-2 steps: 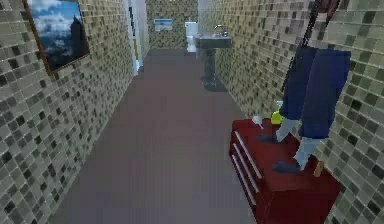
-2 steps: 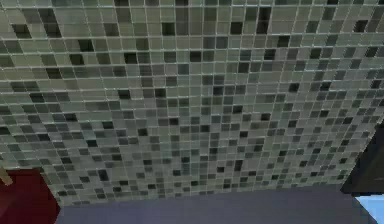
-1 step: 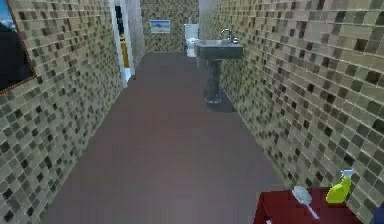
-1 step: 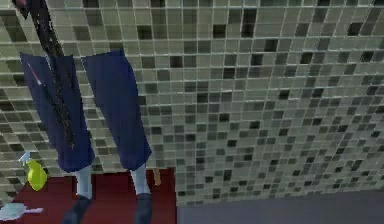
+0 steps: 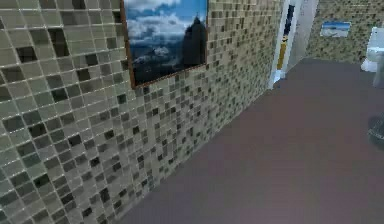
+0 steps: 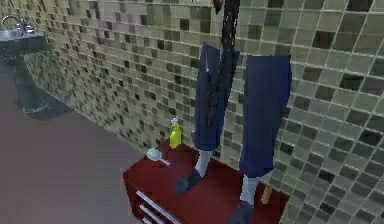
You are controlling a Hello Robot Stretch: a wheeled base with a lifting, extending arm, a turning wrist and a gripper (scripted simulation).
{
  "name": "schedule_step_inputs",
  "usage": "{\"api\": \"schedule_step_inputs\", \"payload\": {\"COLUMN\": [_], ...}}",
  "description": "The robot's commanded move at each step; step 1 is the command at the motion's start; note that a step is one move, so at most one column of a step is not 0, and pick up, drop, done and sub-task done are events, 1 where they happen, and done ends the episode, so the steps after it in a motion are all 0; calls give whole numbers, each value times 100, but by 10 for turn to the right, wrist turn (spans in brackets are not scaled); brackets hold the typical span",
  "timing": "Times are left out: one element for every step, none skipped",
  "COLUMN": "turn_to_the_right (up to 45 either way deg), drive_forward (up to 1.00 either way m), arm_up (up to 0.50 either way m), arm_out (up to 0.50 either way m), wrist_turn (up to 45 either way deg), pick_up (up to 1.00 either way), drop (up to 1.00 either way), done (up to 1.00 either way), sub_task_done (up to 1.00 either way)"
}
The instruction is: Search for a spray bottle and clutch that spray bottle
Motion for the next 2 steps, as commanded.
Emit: {"api": "schedule_step_inputs", "payload": {"turn_to_the_right": [450,180], "drive_forward": [0,0], "arm_up": [0,0], "arm_out": [0,0], "wrist_turn": [0,0], "pick_up": [0,0], "drop": [0,0], "done": [0,0], "sub_task_done": [0,0]}}
